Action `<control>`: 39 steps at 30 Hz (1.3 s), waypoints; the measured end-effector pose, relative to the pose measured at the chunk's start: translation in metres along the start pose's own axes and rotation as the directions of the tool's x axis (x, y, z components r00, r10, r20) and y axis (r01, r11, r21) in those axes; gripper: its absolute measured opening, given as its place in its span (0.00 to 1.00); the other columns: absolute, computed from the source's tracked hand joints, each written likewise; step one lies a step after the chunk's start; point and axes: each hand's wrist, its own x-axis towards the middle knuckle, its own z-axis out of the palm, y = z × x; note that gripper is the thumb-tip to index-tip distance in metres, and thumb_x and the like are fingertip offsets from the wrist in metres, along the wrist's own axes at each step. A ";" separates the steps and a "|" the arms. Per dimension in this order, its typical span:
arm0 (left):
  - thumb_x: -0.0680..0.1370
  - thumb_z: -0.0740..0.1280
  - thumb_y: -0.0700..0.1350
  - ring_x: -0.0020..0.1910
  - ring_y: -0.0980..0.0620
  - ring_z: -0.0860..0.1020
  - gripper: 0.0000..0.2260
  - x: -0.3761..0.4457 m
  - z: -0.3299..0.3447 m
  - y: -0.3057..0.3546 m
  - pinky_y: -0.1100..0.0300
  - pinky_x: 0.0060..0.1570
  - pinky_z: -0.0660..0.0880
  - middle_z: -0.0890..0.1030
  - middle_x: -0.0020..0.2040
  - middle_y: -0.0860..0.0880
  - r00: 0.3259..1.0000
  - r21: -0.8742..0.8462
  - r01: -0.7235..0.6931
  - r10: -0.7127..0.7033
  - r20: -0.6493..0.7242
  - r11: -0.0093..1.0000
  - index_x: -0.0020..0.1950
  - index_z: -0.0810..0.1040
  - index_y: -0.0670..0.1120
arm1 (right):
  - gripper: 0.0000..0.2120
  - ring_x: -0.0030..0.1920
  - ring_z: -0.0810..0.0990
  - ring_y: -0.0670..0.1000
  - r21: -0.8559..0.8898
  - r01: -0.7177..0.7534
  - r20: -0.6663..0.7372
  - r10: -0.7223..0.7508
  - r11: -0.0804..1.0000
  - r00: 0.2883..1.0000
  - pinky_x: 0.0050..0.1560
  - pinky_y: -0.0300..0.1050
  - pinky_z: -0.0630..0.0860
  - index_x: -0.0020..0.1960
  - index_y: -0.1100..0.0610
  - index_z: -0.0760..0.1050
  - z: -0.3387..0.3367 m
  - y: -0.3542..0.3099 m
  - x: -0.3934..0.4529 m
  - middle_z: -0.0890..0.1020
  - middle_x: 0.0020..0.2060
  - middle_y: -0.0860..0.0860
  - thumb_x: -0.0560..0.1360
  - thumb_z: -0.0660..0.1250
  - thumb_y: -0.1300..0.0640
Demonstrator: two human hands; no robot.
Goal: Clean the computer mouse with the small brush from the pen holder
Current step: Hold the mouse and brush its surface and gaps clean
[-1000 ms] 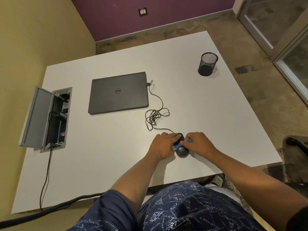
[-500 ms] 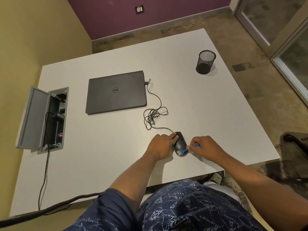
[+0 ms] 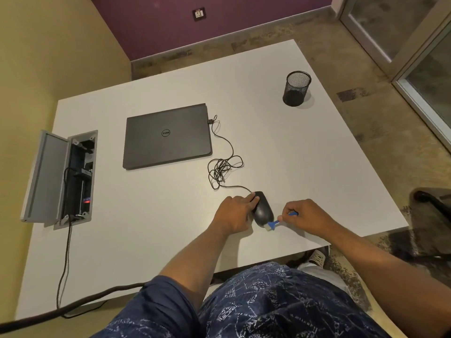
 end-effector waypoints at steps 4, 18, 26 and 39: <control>0.76 0.60 0.46 0.65 0.40 0.76 0.33 0.001 -0.001 0.001 0.48 0.57 0.73 0.63 0.81 0.48 1.000 -0.017 0.007 -0.007 -0.003 1.000 0.82 0.60 0.49 | 0.09 0.31 0.76 0.38 0.078 -0.002 -0.097 0.009 0.997 0.995 0.35 0.29 0.68 0.38 0.51 0.83 0.006 -0.004 0.000 0.81 0.30 0.38 0.74 0.76 0.48; 0.75 0.59 0.48 0.65 0.41 0.77 0.33 -0.001 0.000 -0.001 0.49 0.57 0.75 0.65 0.80 0.49 1.000 -0.059 0.011 -0.012 -0.022 0.998 0.82 0.61 0.49 | 0.10 0.37 0.78 0.43 -0.020 -0.051 -0.059 0.050 0.998 0.997 0.38 0.38 0.72 0.40 0.56 0.84 0.008 -0.006 -0.002 0.83 0.35 0.45 0.73 0.77 0.49; 0.76 0.63 0.45 0.64 0.40 0.77 0.31 0.001 0.000 0.002 0.49 0.57 0.76 0.68 0.79 0.49 0.998 -0.101 0.030 -0.035 -0.052 0.994 0.81 0.63 0.49 | 0.09 0.32 0.77 0.38 0.125 -0.057 -0.120 0.072 0.991 0.990 0.35 0.30 0.69 0.37 0.52 0.83 0.013 0.005 -0.007 0.83 0.33 0.44 0.73 0.76 0.49; 0.78 0.64 0.59 0.62 0.41 0.76 0.25 0.009 0.000 0.012 0.49 0.59 0.74 0.74 0.71 0.47 0.990 -0.163 0.069 -0.087 -0.109 0.984 0.74 0.73 0.51 | 0.10 0.30 0.74 0.38 0.128 -0.058 -0.103 0.071 0.990 0.992 0.33 0.30 0.68 0.36 0.50 0.84 0.002 0.020 -0.007 0.80 0.28 0.37 0.72 0.77 0.48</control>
